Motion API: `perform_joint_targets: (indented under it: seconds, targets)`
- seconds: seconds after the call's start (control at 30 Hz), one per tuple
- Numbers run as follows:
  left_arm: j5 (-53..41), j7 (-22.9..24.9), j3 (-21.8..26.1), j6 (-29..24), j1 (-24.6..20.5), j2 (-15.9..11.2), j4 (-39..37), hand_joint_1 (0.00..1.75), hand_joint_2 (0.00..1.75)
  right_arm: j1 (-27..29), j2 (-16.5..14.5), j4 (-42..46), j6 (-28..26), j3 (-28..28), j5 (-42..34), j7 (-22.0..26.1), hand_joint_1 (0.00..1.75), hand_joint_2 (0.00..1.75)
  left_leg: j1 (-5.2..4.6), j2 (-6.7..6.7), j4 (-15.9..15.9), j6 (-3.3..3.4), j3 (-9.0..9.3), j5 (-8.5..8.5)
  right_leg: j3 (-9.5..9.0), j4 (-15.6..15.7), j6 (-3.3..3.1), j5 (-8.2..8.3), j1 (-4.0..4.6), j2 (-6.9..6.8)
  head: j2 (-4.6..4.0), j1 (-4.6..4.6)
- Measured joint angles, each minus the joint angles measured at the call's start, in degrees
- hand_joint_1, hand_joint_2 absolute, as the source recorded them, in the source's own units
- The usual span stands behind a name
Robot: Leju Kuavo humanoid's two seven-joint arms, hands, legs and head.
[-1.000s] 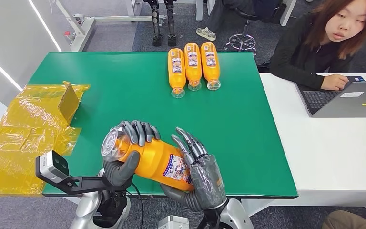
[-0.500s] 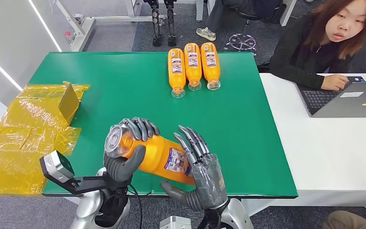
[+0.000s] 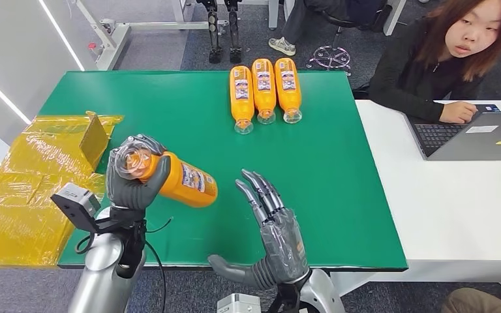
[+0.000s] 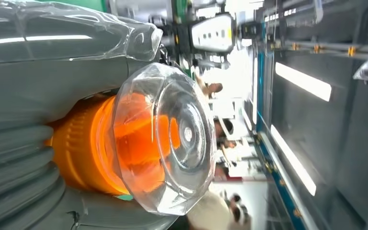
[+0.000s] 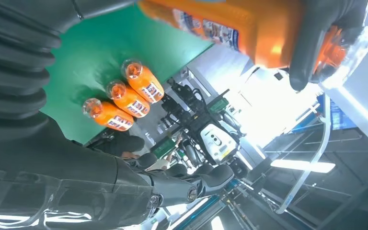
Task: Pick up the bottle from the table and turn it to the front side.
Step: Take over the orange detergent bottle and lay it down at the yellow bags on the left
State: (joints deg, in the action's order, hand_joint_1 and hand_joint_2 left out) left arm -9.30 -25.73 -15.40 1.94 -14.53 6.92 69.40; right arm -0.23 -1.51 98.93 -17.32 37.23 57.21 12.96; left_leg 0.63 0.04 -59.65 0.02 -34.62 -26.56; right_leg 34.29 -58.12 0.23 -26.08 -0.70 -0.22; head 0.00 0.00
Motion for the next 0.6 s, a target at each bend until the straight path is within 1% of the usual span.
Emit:
perform_joint_targets:
  seconds: [0.13, 0.3, 0.4, 0.47, 0.53, 0.6]
  targets:
    - [-5.4, 0.0, 2.8, -4.8, -1.0, -1.3, -1.4, 1.65, 1.75, -0.2, 0.0, -0.7, -0.4, 0.2, -1.0, 0.7, 0.0, 0.0, 0.0, 0.0, 0.0, 0.0, 0.0, 0.0, 0.0, 0.0, 0.0, 0.0, 0.0, 0.0, -0.01, 0.0]
    - [-16.3, 0.5, 4.9, -13.3, -2.2, -3.4, -3.3, 1.62, 1.75, -0.3, 0.2, -1.6, -1.1, 0.7, -2.3, 2.0, 0.0, 0.0, 0.01, 0.01, 0.0, -0.01, 0.01, 0.01, 0.01, 0.0, 0.0, 0.0, 0.0, 0.01, -0.01, -0.01]
    - [-17.5, 0.6, 5.1, -14.1, -2.3, -3.6, -3.5, 1.62, 1.75, -0.3, 0.3, -1.7, -1.3, 0.7, -2.5, 2.2, 0.0, 0.0, 0.01, 0.01, 0.0, -0.01, 0.01, 0.01, 0.02, 0.0, 0.0, 0.0, 0.0, 0.01, -0.01, -0.02]
    - [-25.7, 2.5, 5.5, -19.0, -3.2, -5.4, -5.4, 1.61, 1.75, -0.3, 0.6, -2.6, -2.2, 1.0, -3.1, 2.8, 0.0, 0.0, 0.01, 0.01, 0.0, -0.01, 0.01, 0.01, 0.01, 0.0, 0.0, 0.0, 0.0, 0.01, 0.0, -0.01]
    - [-37.8, 5.8, 5.9, -26.0, -4.6, -8.0, -8.3, 1.63, 1.75, -0.3, 1.0, -3.8, -3.5, 1.5, -4.1, 3.7, 0.0, 0.0, 0.01, 0.01, 0.0, -0.02, 0.01, 0.01, 0.02, 0.0, 0.0, 0.0, 0.0, 0.04, -0.01, 0.0]
    - [-45.3, 8.3, 5.9, -29.8, -5.2, -9.6, -10.5, 1.66, 1.75, -0.3, 1.3, -4.4, -4.3, 1.6, -4.8, 4.1, 0.0, 0.0, 0.01, 0.03, 0.0, -0.02, 0.01, 0.01, 0.03, 0.0, 0.0, 0.0, 0.0, 0.08, -0.01, 0.0]
